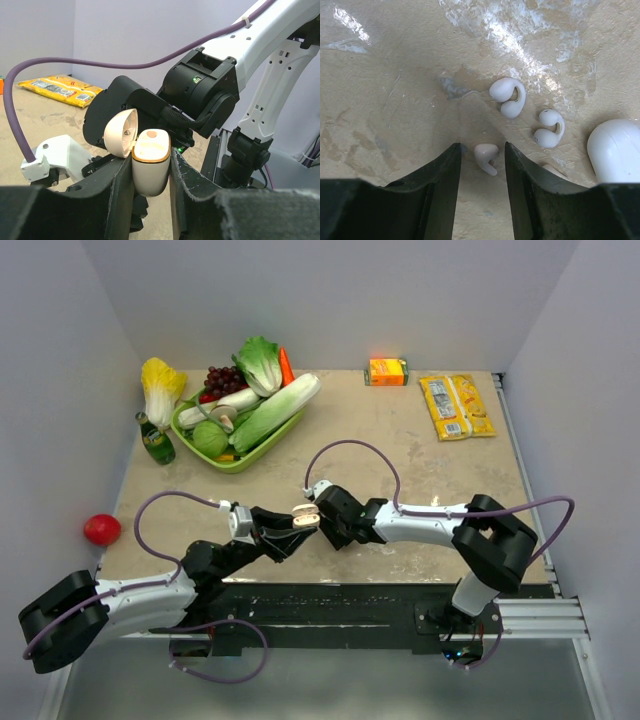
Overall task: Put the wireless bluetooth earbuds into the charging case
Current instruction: Pick up the earbud from the center of the board.
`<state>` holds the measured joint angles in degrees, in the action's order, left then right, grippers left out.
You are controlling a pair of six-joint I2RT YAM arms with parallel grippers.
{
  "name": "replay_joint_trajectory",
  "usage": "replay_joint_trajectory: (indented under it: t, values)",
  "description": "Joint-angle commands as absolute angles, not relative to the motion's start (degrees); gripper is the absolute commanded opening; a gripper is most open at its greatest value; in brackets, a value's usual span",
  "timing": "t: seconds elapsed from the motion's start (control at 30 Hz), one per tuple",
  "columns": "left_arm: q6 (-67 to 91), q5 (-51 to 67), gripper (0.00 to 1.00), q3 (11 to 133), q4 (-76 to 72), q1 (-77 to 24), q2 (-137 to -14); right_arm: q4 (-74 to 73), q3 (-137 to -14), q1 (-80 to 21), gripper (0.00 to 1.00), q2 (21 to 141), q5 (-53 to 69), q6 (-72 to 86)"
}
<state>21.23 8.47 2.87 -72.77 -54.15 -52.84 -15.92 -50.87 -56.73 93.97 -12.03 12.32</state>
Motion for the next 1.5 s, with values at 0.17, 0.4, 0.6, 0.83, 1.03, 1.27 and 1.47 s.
replay_joint_trajectory:
  t: [0.17,0.4,0.6,0.83,1.03,1.27,1.47]
  values:
    - [20.0,7.5,0.0,-11.2,-84.6,-54.6,-51.9,-16.3,-52.8,-57.0,0.4,94.2,-12.1,14.1]
    - [20.0,7.5,0.0,-11.5,-84.6,-54.6,-51.5,-16.5,-52.2,-57.0,0.35,94.0,-11.9,15.5]
    - [20.1,7.5,0.0,-11.6,-84.4,-54.6,-51.2,-15.6,-50.8,-56.9,0.22,93.3,-10.9,18.1]
    - [20.1,7.3,0.0,-11.4,-83.9,-54.6,-50.5,-12.8,-48.9,-56.9,0.08,89.6,-10.1,22.6]
    - [19.6,6.9,0.0,-10.6,-83.2,-54.6,-49.5,-9.7,-46.4,-55.6,0.0,80.8,-10.8,27.7]
    - [17.7,5.2,0.0,-8.1,-84.2,-54.7,-49.2,-2.0,-42.2,-54.8,0.0,62.1,-12.1,33.9]
    - [15.5,3.2,0.0,-4.2,-90.7,-54.7,-54.6,4.0,-40.0,-54.9,0.0,46.4,-12.9,35.8]
